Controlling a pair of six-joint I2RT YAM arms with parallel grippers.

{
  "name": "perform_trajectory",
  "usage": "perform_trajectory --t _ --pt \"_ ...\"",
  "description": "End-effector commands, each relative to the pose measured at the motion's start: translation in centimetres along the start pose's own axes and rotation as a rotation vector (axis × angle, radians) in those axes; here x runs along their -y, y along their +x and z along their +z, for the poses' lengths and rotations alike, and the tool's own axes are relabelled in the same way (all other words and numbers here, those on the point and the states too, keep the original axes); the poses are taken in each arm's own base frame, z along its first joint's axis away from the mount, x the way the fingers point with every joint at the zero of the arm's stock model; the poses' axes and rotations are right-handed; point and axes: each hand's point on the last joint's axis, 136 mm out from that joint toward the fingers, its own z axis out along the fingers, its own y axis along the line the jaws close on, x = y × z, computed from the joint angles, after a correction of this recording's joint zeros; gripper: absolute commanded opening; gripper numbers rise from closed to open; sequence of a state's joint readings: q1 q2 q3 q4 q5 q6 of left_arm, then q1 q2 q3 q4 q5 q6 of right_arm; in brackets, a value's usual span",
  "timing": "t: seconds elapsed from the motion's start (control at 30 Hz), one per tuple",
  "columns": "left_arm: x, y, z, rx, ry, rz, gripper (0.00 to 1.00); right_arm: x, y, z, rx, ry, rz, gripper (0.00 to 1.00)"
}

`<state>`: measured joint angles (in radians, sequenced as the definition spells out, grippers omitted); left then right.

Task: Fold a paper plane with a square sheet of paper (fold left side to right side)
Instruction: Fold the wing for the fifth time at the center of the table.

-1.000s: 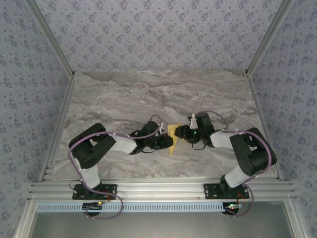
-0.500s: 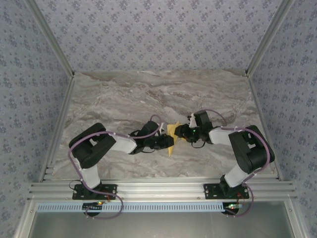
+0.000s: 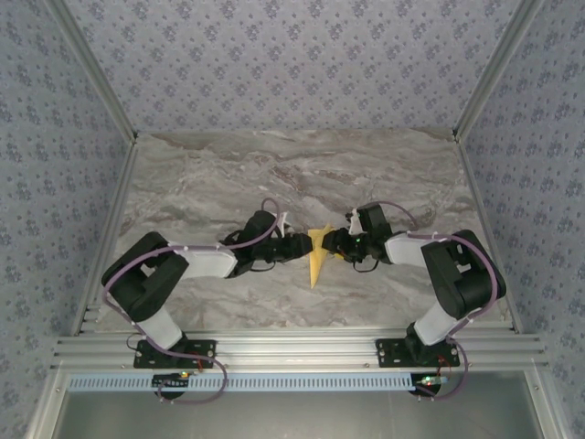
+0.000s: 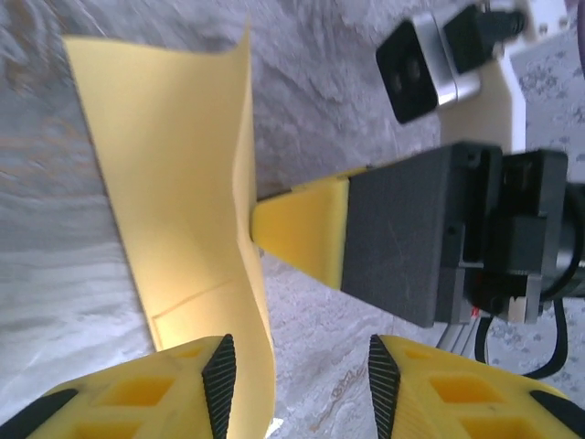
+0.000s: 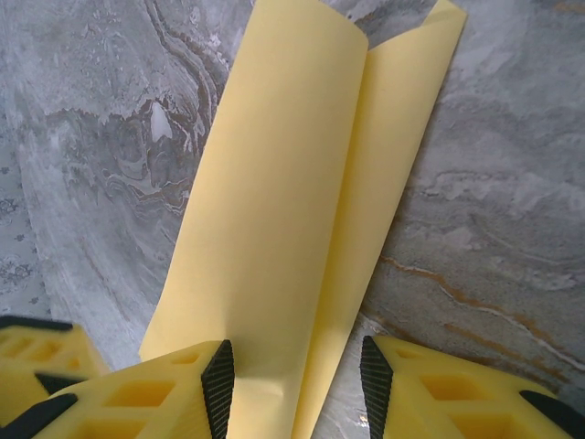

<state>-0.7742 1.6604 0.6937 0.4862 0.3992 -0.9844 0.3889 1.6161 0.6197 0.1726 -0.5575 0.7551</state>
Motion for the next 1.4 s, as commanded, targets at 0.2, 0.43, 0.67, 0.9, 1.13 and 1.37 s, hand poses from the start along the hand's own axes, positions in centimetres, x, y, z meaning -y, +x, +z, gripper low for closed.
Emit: perform_trajectory --t 0.2,0.43,0.67,0.9,1.13,1.37 --pt "0.3 -0.7 1.4 -0.052 0.019 0.014 0.46 2.1 1.4 0.9 -0.046 0.078 0.031 0.44" --pt "-0.3 -0.8 2.6 -0.072 0.009 0.01 0.45 2.1 1.4 0.9 -0.049 0.075 0.029 0.44" --pt "-0.4 -1.1 3.6 -0.086 0.012 0.008 0.38 1.9 1.4 0.9 -0.053 0.072 0.026 0.44" --pt "-1.4 -1.7 4.0 -0.078 -0.016 0.01 0.12 1.4 1.2 0.5 -0.044 0.05 0.019 0.44" --pt "-1.9 -2.0 3.8 -0.083 -0.02 0.039 0.03 -0.5 -0.7 -1.1 0.02 -0.03 -0.007 0.47" --pt "-1.4 -1.9 4.1 -0.109 0.009 0.065 0.03 -2.2 -3.5 -2.4 0.096 -0.101 -0.009 0.64"
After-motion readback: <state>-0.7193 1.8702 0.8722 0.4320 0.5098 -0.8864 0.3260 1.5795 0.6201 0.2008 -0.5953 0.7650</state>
